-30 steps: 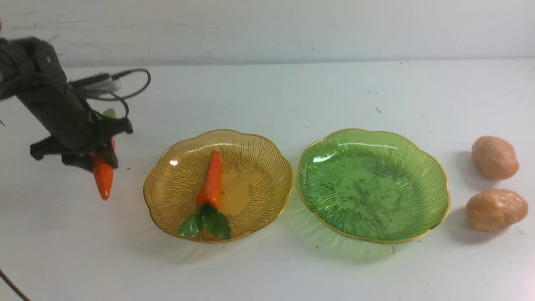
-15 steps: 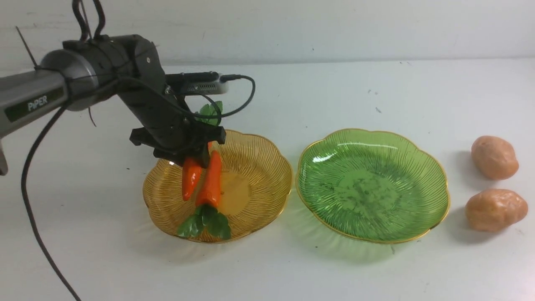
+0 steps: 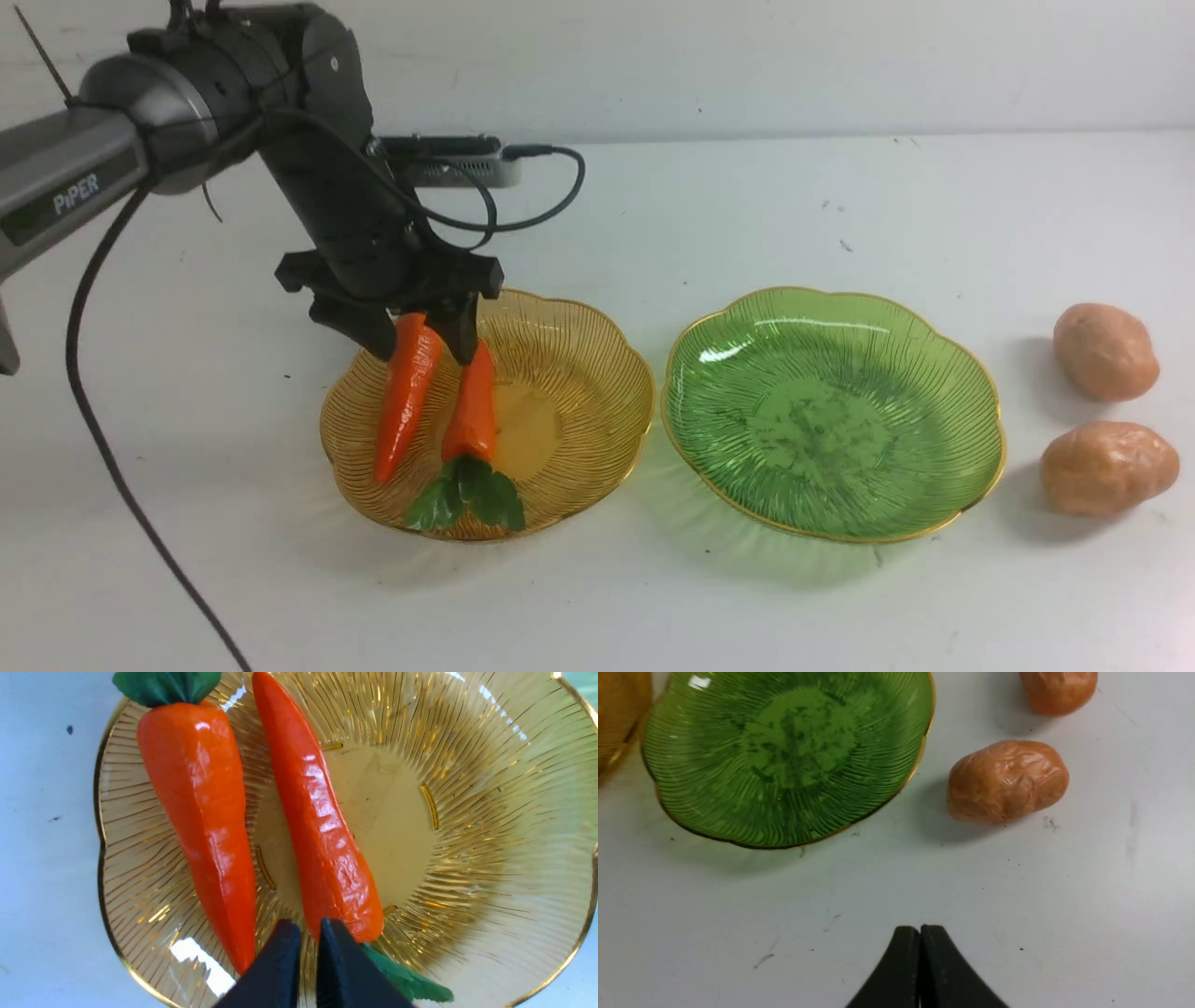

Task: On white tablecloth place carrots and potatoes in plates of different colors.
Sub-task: 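Put the potato onto the plate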

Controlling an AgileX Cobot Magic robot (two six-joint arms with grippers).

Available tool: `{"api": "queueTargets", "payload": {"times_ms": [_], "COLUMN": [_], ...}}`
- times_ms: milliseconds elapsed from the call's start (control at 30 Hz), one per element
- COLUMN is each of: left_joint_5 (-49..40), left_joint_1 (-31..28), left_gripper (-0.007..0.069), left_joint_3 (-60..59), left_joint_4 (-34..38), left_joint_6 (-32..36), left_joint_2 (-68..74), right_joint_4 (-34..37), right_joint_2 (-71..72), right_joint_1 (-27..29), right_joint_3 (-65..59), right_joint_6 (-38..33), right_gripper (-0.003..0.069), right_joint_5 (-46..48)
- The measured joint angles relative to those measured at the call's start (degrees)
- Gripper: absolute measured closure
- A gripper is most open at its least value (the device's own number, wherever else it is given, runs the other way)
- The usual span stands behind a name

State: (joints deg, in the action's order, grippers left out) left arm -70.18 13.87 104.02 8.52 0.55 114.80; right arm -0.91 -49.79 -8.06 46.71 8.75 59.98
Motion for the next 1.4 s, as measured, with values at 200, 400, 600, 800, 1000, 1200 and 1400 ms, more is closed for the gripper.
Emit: {"api": "queueTargets", "payload": {"times_ms": [200,400,600,800,1000,1200,1400], "left_joint_5": [-0.02,-0.02,-0.02,-0.07,-0.07,-0.07,-0.07], "left_joint_1": [0.00,0.00,0.00,0.00,0.00,0.00,0.00], "left_gripper": [0.0628,0.0628,0.0628,0.0628,0.0628,0.0628,0.0628], "left_joint_3": [0.00,0.00,0.00,0.00,0.00,0.00,0.00], "left_joint_4": [0.00,-0.40,-0.42,-2.07,-4.86,-4.91,-4.91], "left_joint_6": [0.25,0.32,0.37,1.62,1.79,1.90,1.96], "left_joint_2": [0.00,0.00,0.00,0.00,0.00,-0.04,-0.06], "right_joint_4": [-11.46,-19.66,-14.27,-12.77,-13.95,-10.82,-10.77], "right_joint_2": [-18.11,-35.15,-44.36,-50.81,-54.16,-57.35,-59.33], "right_joint_1": [0.00,0.00,0.00,0.43,4.06,8.14,8.91], "right_joint_3": [0.51,7.30,17.58,23.40,25.33,26.03,26.42], "right_joint_6": [20.20,37.13,38.30,40.53,45.73,48.80,48.96], "right_gripper": [0.0670,0.0573,0.0348,0.0148,0.0114,0.0113,0.0111], "right_joint_5": [-9.43,-11.97,-10.97,-2.15,2.24,1.20,0.93]}}
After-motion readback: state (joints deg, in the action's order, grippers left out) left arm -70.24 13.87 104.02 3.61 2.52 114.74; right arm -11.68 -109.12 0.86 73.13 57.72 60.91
